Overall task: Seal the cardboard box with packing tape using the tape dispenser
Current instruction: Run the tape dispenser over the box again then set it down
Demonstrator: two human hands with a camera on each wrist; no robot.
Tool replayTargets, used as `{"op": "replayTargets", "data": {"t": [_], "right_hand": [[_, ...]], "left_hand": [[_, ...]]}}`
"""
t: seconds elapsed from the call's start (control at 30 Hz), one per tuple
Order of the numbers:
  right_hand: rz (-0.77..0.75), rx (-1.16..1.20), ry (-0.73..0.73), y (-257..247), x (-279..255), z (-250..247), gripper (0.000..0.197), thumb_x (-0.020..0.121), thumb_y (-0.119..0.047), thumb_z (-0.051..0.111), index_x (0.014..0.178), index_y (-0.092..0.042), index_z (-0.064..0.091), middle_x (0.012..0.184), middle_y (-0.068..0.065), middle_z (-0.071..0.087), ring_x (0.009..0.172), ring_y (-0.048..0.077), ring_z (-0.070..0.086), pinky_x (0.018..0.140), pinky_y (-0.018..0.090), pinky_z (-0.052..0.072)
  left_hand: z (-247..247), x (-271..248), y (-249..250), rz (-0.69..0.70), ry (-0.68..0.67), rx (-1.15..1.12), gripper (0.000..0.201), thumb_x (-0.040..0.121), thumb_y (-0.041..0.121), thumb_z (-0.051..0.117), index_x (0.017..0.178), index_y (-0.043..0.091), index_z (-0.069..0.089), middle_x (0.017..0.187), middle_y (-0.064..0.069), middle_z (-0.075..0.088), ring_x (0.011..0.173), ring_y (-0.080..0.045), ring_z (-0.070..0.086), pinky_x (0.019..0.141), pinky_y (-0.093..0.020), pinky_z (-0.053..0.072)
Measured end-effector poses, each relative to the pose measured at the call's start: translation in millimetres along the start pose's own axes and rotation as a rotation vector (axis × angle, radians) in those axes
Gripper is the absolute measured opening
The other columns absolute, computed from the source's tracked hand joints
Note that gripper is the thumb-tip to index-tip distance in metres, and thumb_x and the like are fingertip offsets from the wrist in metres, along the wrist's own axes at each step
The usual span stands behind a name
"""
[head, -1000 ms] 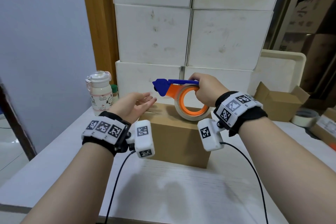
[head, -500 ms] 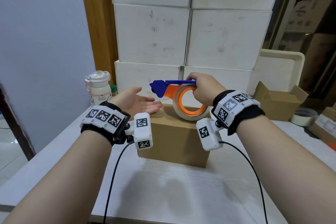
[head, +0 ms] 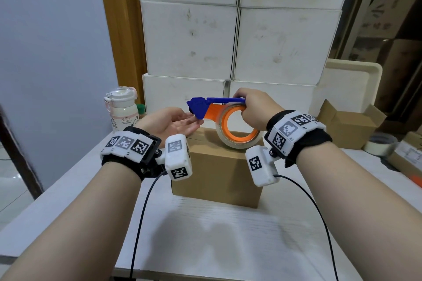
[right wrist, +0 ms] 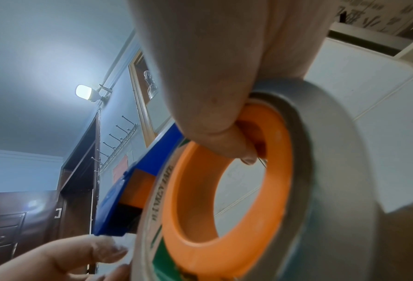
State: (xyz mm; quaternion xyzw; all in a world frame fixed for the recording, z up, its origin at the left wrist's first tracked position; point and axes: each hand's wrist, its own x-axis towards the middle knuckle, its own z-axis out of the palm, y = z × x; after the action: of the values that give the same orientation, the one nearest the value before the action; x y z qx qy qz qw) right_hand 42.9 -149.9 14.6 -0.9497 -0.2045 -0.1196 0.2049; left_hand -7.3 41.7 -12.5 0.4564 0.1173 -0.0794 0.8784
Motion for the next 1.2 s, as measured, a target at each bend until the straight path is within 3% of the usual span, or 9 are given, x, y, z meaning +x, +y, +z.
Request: {"op": "replayTargets", "data": {"t": [0.13,0.27,0.33,0.4,0.57,0.7,0.87,1.03,1.2], "right_hand": [[0.001,-0.003,0.002,1,1,1,0.035,0.09,0.0,0.048,0.12,-0.017,0.054,0.097,-0.002,0.051,0.087,0.017,0.049,0.073,0.026,0.04],[0.003,0.0,0.004,2,0,1,0.035,0.09,0.0,0.049,0.12,-0.017,0.054,0.096,-0.001,0.051,0.087,0.017,0.049,0.074,0.026,0.041],[0.002,0.0,0.003,2,1,1,0.035,0.09,0.0,0.049,0.12,-0.017,0.054,0.096,-0.002,0.051,0.087,0.017,0.049,0.074,0.026,0.041],[0.002,0.002,0.004,2,2,2,0.034,0.09,0.0,0.049,0.119,-0.017,0.054,0.096,-0.001,0.052,0.087,0.017,0.05,0.074,0.026,0.042],[-0.009,-0.005,0.003,2,3,3,0.034,0.089,0.001,0.05,0.117,-0.017,0.054,0.097,0.0,0.054,0.087,0.017,0.05,0.074,0.026,0.042],[-0.019,-0.016,0.007,2,4,4,0.035,0.089,0.001,0.05,0.118,-0.018,0.054,0.098,0.0,0.054,0.088,0.016,0.049,0.075,0.026,0.043],[-0.02,-0.018,0.006,3,3,4,0.034,0.089,0.0,0.051,0.118,-0.018,0.054,0.098,-0.001,0.054,0.088,0.016,0.05,0.076,0.026,0.044],[-0.013,-0.016,0.006,2,3,4,0.033,0.089,-0.001,0.051,0.118,-0.017,0.054,0.096,-0.001,0.052,0.087,0.016,0.05,0.076,0.025,0.044],[-0.025,-0.021,0.008,2,2,2,0.034,0.089,0.001,0.05,0.118,-0.017,0.054,0.097,0.0,0.054,0.087,0.017,0.05,0.075,0.026,0.043]], "left_hand": [[4,-1,-1,0.002,0.027,-0.021,0.015,0.096,0.001,0.036,0.094,-0.001,0.051,0.089,-0.021,0.065,0.09,-0.03,0.063,0.085,-0.033,0.052],[5,1,0,-0.047,0.025,-0.052,0.017,0.097,-0.001,0.033,0.094,-0.002,0.05,0.087,-0.02,0.064,0.083,-0.027,0.065,0.078,-0.032,0.054],[3,2,1,-0.06,0.03,-0.081,0.016,0.096,-0.002,0.034,0.097,-0.002,0.05,0.077,-0.022,0.067,0.08,-0.025,0.069,0.091,-0.034,0.053],[0,2,1,-0.06,0.017,-0.109,0.016,0.095,-0.003,0.036,0.098,-0.003,0.051,0.082,-0.025,0.069,0.102,-0.02,0.066,0.103,-0.032,0.047],[2,2,-2,-0.038,0.021,-0.043,0.013,0.095,0.0,0.039,0.103,-0.003,0.049,0.094,-0.021,0.066,0.09,-0.029,0.065,0.072,-0.037,0.056],[2,11,0,-0.06,0.019,-0.023,0.027,0.095,0.001,0.044,0.122,-0.002,0.043,0.115,-0.017,0.064,0.092,-0.025,0.066,0.073,-0.04,0.055],[7,15,-1,-0.078,0.072,0.027,0.025,0.095,-0.001,0.042,0.12,-0.002,0.044,0.105,-0.019,0.061,0.083,-0.025,0.064,0.063,-0.033,0.057],[11,15,-1,-0.117,0.106,0.087,0.009,0.096,0.0,0.043,0.099,-0.003,0.05,0.106,-0.019,0.058,0.088,-0.023,0.063,0.079,-0.031,0.055],[10,20,-2,-0.132,0.117,0.114,0.023,0.096,0.003,0.044,0.118,-0.003,0.045,0.089,-0.019,0.06,0.083,-0.019,0.062,0.053,-0.03,0.058]]}}
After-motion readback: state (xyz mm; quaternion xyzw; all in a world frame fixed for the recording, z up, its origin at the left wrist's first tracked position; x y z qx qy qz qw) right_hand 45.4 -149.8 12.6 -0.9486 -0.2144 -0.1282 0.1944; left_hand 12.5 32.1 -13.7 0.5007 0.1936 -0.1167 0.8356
